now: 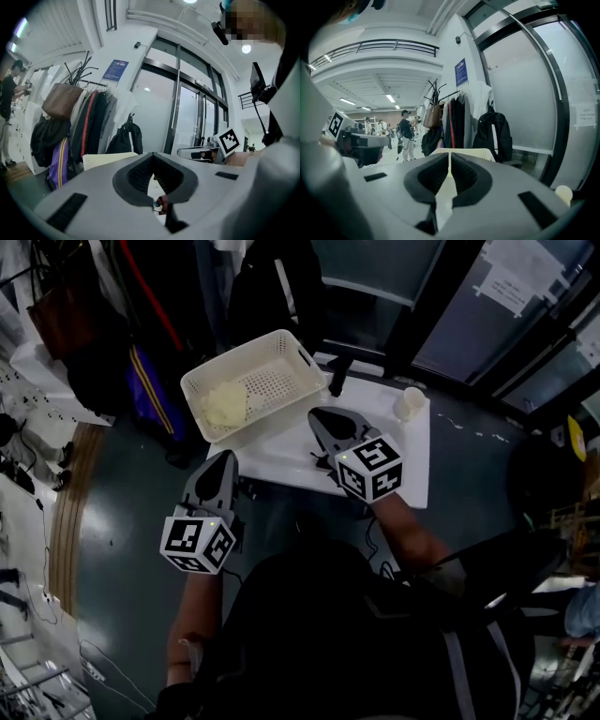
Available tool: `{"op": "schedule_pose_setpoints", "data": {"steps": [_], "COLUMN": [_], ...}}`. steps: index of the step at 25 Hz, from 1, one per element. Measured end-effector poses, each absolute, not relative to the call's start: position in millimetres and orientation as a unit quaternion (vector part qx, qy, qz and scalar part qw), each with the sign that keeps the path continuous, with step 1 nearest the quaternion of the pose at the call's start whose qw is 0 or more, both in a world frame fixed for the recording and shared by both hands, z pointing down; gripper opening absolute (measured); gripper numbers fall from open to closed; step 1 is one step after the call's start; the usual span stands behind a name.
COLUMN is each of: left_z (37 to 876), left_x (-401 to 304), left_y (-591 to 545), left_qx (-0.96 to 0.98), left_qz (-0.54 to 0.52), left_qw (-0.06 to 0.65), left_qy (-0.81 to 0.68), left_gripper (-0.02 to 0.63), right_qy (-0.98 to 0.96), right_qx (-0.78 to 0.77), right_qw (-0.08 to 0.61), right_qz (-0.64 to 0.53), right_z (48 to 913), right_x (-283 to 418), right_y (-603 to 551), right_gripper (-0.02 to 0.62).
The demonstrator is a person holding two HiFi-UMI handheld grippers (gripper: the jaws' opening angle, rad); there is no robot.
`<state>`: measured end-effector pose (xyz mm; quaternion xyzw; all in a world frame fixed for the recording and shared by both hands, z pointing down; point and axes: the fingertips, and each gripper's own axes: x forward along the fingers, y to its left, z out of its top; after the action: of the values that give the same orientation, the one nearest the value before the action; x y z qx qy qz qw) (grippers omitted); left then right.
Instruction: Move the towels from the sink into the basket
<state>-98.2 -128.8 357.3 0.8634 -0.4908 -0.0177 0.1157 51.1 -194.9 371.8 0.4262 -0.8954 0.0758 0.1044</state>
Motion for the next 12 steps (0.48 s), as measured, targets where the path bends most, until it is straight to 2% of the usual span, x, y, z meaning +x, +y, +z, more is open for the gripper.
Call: {"op": "schedule_pose_setpoints", "data": {"steps": [6, 9, 12], "left_z": [383, 401, 422], "left_x": [-65, -47, -31], "left_y": [-150, -165, -177], "left_qx": [0.869, 0.873, 0.875], "left_qz": [0.002, 0.018, 0.039], "left_qw": [0.143, 0.158, 0.171], "left_qy": [-0.474, -0.46, -0.451], "left_gripper": [0.003, 0.003, 0.003], "right_qy": [-0.863, -0.845, -0.834], "right_qx": [0.471, 0.483, 0.481], "right_qw": [0.143, 0.183, 0.226], "right_qz": [0.113, 0.137, 0.15], "right_z": [422, 466, 507], "right_x": [112, 138, 160], "right_y": [-213, -224, -231], "right_gripper": [0.025, 0.079, 0.106]}}
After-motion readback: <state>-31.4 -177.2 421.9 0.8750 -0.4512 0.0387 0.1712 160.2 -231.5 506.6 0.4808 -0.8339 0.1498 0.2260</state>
